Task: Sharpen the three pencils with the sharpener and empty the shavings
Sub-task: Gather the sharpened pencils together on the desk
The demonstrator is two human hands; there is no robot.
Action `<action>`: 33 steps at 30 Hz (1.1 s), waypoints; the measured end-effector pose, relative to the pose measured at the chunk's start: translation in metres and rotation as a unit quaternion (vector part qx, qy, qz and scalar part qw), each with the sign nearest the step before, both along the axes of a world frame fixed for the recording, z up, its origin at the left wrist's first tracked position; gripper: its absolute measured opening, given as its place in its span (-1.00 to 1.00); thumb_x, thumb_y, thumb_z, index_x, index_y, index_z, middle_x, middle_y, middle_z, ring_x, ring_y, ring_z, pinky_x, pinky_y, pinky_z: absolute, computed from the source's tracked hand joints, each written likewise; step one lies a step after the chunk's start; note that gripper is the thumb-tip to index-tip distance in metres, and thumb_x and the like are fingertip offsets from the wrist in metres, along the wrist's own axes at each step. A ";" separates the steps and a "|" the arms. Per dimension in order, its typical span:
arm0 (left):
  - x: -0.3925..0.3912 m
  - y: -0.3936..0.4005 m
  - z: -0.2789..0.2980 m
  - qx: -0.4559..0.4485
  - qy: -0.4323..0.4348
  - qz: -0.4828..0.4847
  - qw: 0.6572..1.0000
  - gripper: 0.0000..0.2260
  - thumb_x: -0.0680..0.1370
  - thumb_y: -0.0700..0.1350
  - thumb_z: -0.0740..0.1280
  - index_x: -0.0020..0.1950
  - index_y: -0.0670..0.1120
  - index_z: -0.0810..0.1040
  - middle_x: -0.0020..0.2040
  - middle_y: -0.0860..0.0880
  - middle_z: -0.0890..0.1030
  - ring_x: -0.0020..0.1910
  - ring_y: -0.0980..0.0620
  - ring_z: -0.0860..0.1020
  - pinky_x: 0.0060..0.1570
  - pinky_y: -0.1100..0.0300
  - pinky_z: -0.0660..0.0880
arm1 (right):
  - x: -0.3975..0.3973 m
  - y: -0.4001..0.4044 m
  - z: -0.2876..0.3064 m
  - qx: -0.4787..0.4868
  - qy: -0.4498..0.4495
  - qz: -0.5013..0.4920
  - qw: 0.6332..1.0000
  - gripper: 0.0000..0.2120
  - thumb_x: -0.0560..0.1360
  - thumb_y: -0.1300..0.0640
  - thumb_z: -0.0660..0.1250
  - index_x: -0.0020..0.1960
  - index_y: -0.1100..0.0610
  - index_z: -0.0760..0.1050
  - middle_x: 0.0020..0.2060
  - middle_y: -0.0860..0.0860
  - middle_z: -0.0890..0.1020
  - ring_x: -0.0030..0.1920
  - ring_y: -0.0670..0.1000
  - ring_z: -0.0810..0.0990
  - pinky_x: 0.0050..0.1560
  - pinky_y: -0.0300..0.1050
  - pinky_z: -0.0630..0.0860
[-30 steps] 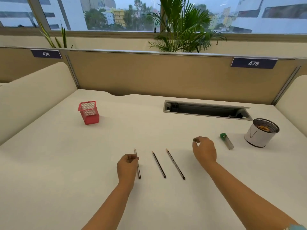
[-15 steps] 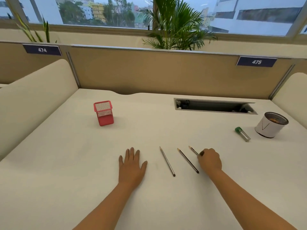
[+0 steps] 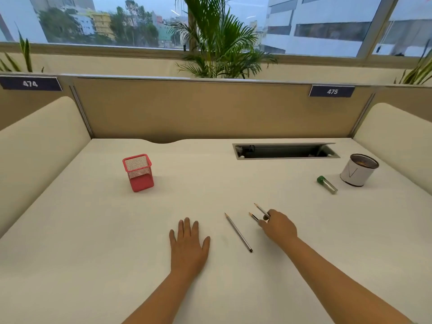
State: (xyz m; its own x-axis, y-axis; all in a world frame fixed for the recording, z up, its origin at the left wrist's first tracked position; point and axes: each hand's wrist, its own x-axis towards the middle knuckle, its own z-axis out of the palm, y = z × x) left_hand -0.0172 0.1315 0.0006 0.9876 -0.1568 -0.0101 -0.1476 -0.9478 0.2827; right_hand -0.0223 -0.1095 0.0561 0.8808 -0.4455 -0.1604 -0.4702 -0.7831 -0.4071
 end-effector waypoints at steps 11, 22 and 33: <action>0.000 0.004 0.004 -0.008 0.016 0.005 1.000 -0.45 0.57 0.17 -0.12 0.52 0.00 0.02 0.57 -0.03 -0.08 0.53 0.03 -0.16 0.48 -0.01 -0.23 | 0.025 0.016 -0.003 -0.048 0.049 0.044 0.997 -0.80 0.56 0.13 0.09 0.04 0.20 0.44 -0.01 0.11 0.57 -0.12 0.12 0.46 -0.20 -0.14 0.32; 0.001 0.000 0.003 -0.022 0.003 0.024 0.999 -0.22 0.34 0.24 -0.36 0.51 0.04 0.06 0.57 0.02 -0.06 0.53 0.06 -0.16 0.48 0.02 -0.24 | 0.046 0.045 0.017 0.117 -0.059 0.135 0.982 -0.92 0.58 0.26 0.04 -0.07 0.15 0.25 -0.36 -0.06 0.36 -0.39 -0.08 0.31 -0.32 -0.13 0.28; 0.001 -0.001 0.004 -0.017 -0.006 0.029 0.999 -0.25 0.35 0.25 -0.34 0.51 0.07 0.07 0.56 0.05 -0.05 0.53 0.09 -0.15 0.47 0.07 -0.26 | 0.049 0.056 0.014 0.077 0.050 0.110 0.990 -0.65 0.51 -0.02 0.21 0.15 0.22 0.35 0.01 0.08 0.58 -0.09 0.10 0.54 -0.16 -0.13 0.39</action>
State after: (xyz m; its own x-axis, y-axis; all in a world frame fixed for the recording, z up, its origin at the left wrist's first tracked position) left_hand -0.0163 0.1303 0.0042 0.9951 -0.0987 0.0062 -0.0957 -0.9450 0.3128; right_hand 0.0267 -0.0540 0.0700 0.9300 -0.2081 -0.3028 -0.3392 -0.8030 -0.4900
